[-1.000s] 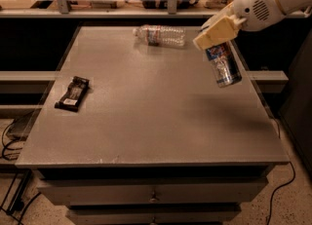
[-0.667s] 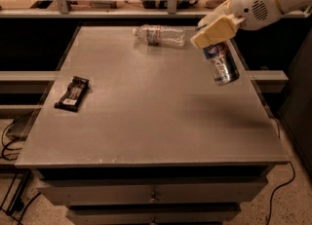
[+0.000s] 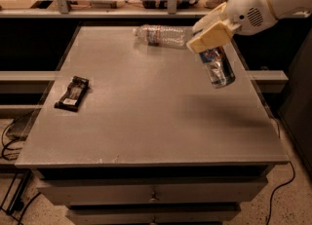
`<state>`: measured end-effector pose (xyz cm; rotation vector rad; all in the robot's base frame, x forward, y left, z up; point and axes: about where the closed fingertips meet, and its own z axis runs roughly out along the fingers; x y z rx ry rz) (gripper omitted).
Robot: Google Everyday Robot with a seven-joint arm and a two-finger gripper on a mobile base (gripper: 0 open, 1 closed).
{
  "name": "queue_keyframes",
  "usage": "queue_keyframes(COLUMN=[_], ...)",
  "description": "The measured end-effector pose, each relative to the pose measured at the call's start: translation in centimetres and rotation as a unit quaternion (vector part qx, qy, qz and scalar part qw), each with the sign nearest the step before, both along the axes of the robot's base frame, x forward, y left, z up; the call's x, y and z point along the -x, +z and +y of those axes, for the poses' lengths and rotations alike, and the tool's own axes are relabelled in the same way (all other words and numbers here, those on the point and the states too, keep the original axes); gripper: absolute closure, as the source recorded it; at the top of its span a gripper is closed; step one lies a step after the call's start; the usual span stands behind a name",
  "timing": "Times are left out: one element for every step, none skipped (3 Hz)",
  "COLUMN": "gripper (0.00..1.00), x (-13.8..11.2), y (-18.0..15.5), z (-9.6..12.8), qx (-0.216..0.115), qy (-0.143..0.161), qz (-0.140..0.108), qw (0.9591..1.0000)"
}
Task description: Place redbull can upright
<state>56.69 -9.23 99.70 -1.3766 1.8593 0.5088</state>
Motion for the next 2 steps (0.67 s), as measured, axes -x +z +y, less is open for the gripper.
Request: queue_keyframes(gripper=[1.00, 1.00], x=[0.2, 0.7], y=[-0.5, -0.4], z=[2.9, 6.2], qx=[0.006, -0.002], qy=[0.057, 0.120], qz=[-0.044, -0.107], qw=[0.9973, 0.9870])
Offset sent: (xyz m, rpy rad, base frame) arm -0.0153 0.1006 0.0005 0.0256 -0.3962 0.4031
